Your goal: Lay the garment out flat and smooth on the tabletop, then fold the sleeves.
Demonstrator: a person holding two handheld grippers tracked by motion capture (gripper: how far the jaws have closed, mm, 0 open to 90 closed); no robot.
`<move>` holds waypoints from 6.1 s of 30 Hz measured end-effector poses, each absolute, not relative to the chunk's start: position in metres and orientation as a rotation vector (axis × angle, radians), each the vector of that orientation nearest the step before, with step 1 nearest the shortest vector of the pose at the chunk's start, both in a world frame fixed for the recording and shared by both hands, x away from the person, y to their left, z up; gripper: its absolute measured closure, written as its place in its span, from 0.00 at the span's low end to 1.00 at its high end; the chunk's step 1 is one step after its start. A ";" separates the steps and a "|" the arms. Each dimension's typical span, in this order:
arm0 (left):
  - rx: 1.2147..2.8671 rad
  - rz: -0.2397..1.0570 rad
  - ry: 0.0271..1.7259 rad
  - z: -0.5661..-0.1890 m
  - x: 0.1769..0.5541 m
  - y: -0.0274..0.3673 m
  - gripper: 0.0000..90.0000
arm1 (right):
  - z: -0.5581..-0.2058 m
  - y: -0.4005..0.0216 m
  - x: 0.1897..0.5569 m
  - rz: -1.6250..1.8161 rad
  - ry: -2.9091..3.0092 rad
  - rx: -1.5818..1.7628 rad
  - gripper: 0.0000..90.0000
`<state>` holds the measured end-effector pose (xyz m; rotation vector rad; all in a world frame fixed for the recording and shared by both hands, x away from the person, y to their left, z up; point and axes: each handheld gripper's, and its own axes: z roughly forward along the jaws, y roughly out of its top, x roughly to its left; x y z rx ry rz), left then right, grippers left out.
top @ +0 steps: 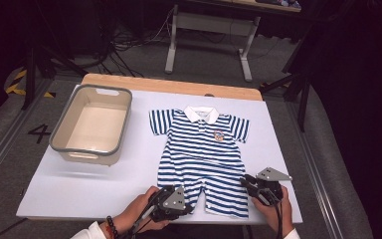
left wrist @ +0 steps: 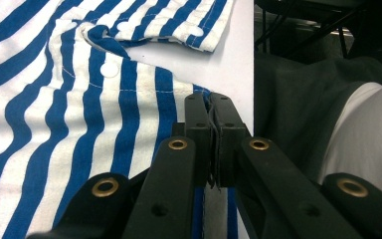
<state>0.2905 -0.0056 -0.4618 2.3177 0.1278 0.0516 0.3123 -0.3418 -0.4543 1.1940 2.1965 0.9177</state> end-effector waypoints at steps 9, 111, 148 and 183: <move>2.309 0.067 0.106 -0.462 0.288 -0.015 0.98 | -0.451 -0.345 0.311 0.904 2.196 1.172 1.00; 2.019 0.495 0.556 -0.454 0.308 0.115 0.11 | -0.434 -0.304 0.304 1.197 2.088 0.796 0.12; 2.029 0.501 0.564 -0.448 0.318 0.082 0.12 | -0.430 -0.302 0.307 1.197 2.047 0.814 0.10; 2.045 0.501 0.970 -0.429 0.512 0.028 0.15 | -0.437 -0.300 0.308 1.140 2.069 0.802 0.11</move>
